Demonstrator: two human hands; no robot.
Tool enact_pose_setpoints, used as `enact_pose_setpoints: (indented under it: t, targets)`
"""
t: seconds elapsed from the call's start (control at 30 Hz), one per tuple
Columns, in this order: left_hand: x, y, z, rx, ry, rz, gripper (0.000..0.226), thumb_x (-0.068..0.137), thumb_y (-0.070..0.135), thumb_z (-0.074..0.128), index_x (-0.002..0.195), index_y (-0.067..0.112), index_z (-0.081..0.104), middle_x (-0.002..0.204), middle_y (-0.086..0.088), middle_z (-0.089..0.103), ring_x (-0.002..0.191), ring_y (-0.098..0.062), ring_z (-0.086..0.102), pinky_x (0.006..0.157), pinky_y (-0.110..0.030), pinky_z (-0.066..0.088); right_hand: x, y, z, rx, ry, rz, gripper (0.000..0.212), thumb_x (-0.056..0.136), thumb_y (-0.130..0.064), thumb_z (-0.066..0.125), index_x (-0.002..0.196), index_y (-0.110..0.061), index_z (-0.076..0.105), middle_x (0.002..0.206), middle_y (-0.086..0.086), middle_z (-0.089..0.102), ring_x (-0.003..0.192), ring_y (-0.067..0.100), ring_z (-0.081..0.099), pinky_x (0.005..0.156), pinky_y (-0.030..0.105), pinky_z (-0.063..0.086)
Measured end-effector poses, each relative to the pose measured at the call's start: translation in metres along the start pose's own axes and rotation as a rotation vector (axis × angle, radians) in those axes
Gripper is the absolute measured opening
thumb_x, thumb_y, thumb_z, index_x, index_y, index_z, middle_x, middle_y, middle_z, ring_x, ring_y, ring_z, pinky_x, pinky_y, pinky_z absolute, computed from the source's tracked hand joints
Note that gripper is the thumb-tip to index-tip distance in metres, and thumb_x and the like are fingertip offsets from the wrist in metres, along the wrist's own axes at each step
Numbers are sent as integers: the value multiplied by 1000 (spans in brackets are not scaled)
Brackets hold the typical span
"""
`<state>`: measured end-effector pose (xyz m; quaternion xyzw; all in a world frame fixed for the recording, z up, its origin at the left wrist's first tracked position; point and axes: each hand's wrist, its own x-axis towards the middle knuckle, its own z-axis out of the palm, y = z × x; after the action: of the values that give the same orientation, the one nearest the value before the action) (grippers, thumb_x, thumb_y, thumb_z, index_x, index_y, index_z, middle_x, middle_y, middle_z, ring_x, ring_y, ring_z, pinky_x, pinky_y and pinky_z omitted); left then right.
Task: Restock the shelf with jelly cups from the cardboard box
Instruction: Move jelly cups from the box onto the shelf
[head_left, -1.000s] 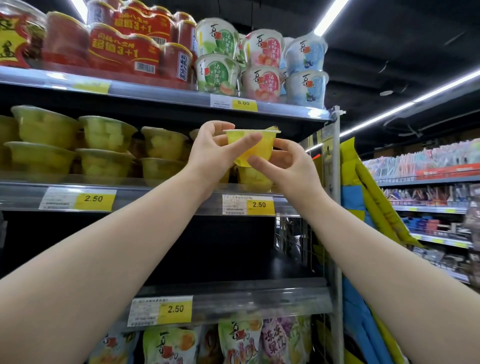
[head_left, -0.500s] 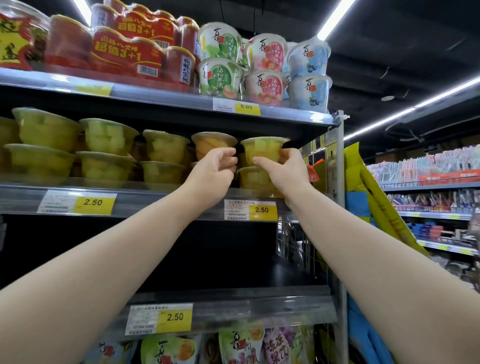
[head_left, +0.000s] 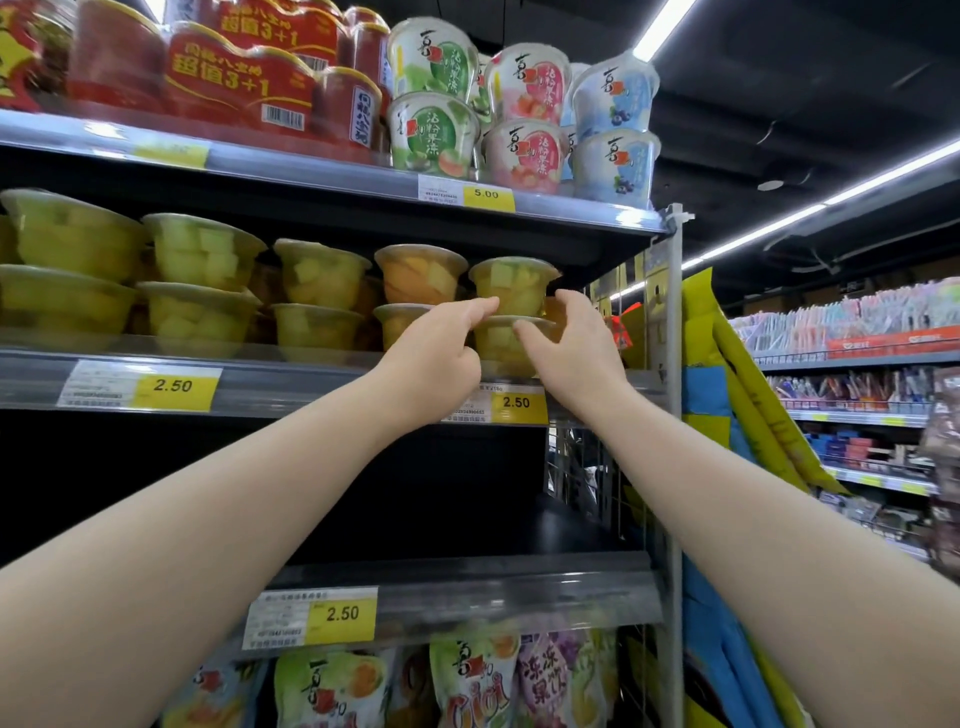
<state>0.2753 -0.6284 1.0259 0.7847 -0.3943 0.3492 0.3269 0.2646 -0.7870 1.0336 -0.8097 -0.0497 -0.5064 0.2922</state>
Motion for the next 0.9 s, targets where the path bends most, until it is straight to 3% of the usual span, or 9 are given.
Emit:
enact_pose_setpoints:
  t: [0.07, 0.17, 0.4, 0.63, 0.73, 0.9]
  targets:
    - [1, 1, 5, 124, -1, 52, 62, 93, -5, 39, 150, 16, 29, 154, -1, 32, 142, -13, 27, 107, -16, 19, -16, 11, 1, -126, 9, -159, 59, 96, -34, 52, 147, -14, 31, 148, 4, 39, 135, 19, 35, 107, 32, 32]
    - [3, 1, 12, 253, -20, 78, 60, 94, 0, 39, 151, 16, 26, 157, 2, 26, 144, -10, 21, 108, -16, 15, -28, 21, 3, -252, -44, -246, 59, 99, -30, 45, 152, -16, 22, 156, 2, 27, 143, 17, 23, 114, 32, 22]
    - [9, 1, 18, 362, -38, 34, 57, 97, 8, 39, 151, 14, 25, 157, -2, 26, 144, -14, 23, 115, -27, 21, -19, 19, 6, -416, -137, -224, 54, 103, -37, 23, 154, -19, 13, 160, 0, 15, 146, 18, 18, 117, 35, 16]
    - [5, 5, 21, 403, -53, 8, 55, 98, 10, 37, 151, 14, 25, 158, -3, 24, 145, -16, 22, 116, -29, 19, -24, 26, 12, -490, -143, -234, 55, 104, -39, 17, 154, -19, 9, 161, 0, 12, 147, 16, 11, 117, 33, 8]
    - [-12, -2, 26, 549, -38, 68, 51, 102, 21, 31, 152, 13, 21, 158, -2, 23, 146, -16, 18, 118, -33, 11, -34, 35, 15, -536, -98, -266, 56, 103, -42, 13, 154, -20, 8, 161, -2, 9, 148, 14, 4, 118, 32, -2]
    - [-57, -18, 33, 686, -26, -6, 58, 103, 40, 18, 154, 16, 5, 162, -1, 0, 149, -17, -2, 119, -34, -4, -55, 45, 18, -538, -69, -279, 57, 102, -44, 6, 154, -21, 3, 162, -1, 0, 148, 15, -5, 116, 32, -10]
